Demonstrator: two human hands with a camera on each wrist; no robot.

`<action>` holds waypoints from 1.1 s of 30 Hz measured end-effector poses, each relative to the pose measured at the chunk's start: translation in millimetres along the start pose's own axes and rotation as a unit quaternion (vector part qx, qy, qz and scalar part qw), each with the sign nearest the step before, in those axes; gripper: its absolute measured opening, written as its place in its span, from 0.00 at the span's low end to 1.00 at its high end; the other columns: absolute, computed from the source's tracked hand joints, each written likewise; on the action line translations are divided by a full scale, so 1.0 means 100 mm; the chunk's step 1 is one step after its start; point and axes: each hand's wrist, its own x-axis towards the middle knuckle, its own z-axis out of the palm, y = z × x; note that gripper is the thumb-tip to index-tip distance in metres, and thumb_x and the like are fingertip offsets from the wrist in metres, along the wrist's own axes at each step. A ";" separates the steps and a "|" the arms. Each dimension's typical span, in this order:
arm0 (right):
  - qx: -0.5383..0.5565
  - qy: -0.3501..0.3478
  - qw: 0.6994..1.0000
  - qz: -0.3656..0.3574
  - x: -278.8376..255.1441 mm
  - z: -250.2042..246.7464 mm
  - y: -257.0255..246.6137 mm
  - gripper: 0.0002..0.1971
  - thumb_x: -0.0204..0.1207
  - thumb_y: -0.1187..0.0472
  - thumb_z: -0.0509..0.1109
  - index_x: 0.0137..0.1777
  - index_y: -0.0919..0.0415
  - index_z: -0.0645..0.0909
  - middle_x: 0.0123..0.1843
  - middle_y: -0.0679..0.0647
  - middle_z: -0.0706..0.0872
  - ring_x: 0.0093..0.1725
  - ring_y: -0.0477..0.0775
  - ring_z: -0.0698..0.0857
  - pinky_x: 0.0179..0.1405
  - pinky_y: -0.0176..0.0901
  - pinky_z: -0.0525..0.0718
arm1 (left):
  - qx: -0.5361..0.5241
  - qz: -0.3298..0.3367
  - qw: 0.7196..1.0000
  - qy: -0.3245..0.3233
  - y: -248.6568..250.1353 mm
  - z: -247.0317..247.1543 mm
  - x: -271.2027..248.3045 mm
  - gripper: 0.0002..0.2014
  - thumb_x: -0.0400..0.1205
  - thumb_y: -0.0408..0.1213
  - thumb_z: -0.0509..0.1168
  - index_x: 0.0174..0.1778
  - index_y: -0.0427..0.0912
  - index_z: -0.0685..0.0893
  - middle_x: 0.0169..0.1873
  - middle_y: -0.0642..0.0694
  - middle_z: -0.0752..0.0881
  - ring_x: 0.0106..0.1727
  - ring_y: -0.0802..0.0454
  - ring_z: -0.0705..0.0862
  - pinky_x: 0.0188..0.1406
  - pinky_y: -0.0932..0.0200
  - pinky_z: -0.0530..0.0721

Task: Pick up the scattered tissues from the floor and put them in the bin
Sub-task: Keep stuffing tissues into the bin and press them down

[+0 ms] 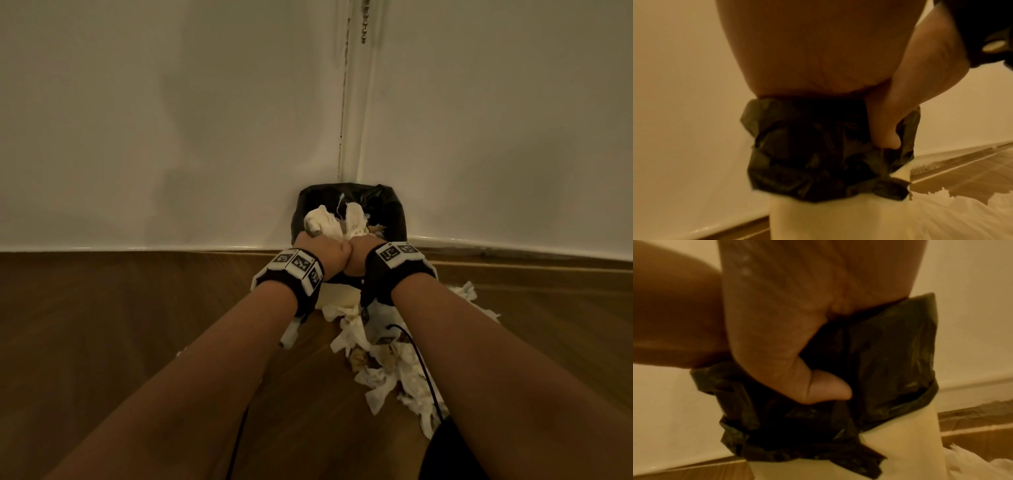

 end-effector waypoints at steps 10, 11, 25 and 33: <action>0.071 0.058 0.996 -0.011 -0.43 -0.41 -0.16 0.28 0.74 0.61 0.70 0.74 0.64 0.71 0.72 0.65 0.74 0.72 0.70 0.72 0.62 0.49 0.82 | -0.348 -0.031 0.858 0.376 -0.64 0.58 -0.51 0.12 0.85 0.37 0.53 0.57 0.52 0.80 0.52 0.59 0.73 0.43 0.69 0.75 0.40 0.80 0.70; 0.067 0.089 0.994 -0.018 -0.51 -0.48 -0.23 0.25 0.75 0.61 0.69 0.72 0.63 0.73 0.70 0.65 0.76 0.71 0.70 0.73 0.67 0.58 0.77 | -0.351 -0.063 0.855 0.377 -0.72 0.64 -0.57 0.12 0.85 0.36 0.53 0.58 0.51 0.80 0.53 0.58 0.74 0.43 0.68 0.75 0.41 0.78 0.70; 0.146 0.145 0.962 -0.180 -0.52 0.00 -1.27 0.10 0.80 0.64 0.63 0.53 0.63 0.86 0.57 0.60 0.86 0.57 0.59 0.84 0.59 0.46 0.80 | -0.315 -0.348 0.883 -0.029 -1.15 1.75 -1.08 0.47 0.68 0.66 0.68 0.79 0.64 0.50 0.81 0.41 0.49 0.80 0.31 0.49 0.74 0.28 0.59; 0.004 -0.036 0.982 -0.183 -0.18 0.59 -1.51 0.28 0.76 0.49 0.69 0.75 0.54 0.71 0.75 0.61 0.69 0.74 0.65 0.69 0.69 0.54 0.72 | -0.378 -0.378 0.836 -0.124 -1.15 2.23 -1.09 0.57 0.56 0.77 0.67 0.76 0.74 0.41 0.80 0.41 0.29 0.79 0.31 0.29 0.72 0.21 0.48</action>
